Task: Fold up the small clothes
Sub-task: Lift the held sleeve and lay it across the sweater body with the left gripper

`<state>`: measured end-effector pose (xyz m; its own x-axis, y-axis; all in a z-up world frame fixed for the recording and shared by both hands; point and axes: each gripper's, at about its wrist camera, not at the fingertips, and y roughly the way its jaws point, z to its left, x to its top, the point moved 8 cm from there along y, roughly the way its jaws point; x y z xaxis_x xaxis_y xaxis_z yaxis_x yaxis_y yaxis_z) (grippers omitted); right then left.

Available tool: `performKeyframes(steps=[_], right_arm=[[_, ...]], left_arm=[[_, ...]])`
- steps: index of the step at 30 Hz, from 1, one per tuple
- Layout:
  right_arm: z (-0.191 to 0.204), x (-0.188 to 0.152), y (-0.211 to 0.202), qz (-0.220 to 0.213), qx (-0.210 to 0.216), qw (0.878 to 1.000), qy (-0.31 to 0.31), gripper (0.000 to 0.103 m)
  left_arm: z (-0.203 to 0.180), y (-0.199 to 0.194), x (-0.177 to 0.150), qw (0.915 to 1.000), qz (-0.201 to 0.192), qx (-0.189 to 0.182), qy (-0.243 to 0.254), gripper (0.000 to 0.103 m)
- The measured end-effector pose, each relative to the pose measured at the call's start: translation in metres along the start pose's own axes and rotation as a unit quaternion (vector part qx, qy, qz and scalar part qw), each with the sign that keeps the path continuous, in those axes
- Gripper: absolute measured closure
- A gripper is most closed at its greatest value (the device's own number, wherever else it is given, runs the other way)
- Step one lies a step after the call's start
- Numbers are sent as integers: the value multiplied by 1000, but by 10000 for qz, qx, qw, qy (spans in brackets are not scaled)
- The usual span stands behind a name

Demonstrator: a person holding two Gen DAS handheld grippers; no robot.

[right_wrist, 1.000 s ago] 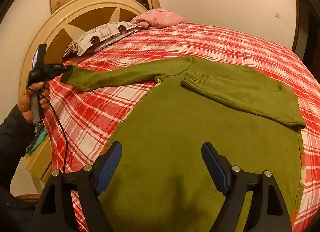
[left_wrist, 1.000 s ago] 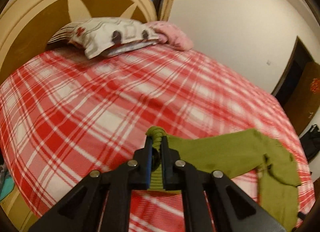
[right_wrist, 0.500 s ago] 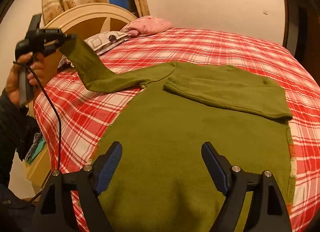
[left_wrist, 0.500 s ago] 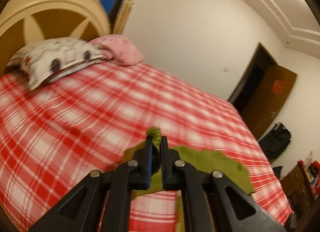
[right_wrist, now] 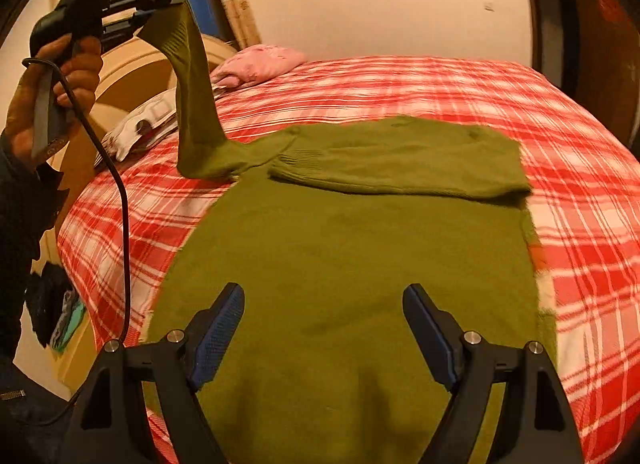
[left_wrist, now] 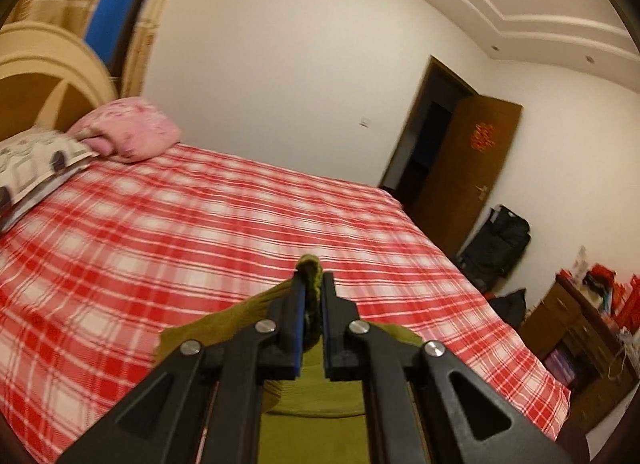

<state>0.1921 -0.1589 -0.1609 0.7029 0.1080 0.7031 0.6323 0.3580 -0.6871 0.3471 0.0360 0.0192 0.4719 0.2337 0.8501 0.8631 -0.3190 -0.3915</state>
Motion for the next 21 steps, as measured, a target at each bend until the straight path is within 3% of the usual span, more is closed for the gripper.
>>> performKeyframes(steps=[10, 21], right_arm=[[-58, -10, -15, -89, -265, 9979, 593, 21], [-83, -25, -5, 87, -328, 9954, 897, 21]], left_arm=[[-87, 73, -28, 9971, 506, -496, 259, 96], [-142, 146, -100, 9897, 1093, -315, 863, 96]])
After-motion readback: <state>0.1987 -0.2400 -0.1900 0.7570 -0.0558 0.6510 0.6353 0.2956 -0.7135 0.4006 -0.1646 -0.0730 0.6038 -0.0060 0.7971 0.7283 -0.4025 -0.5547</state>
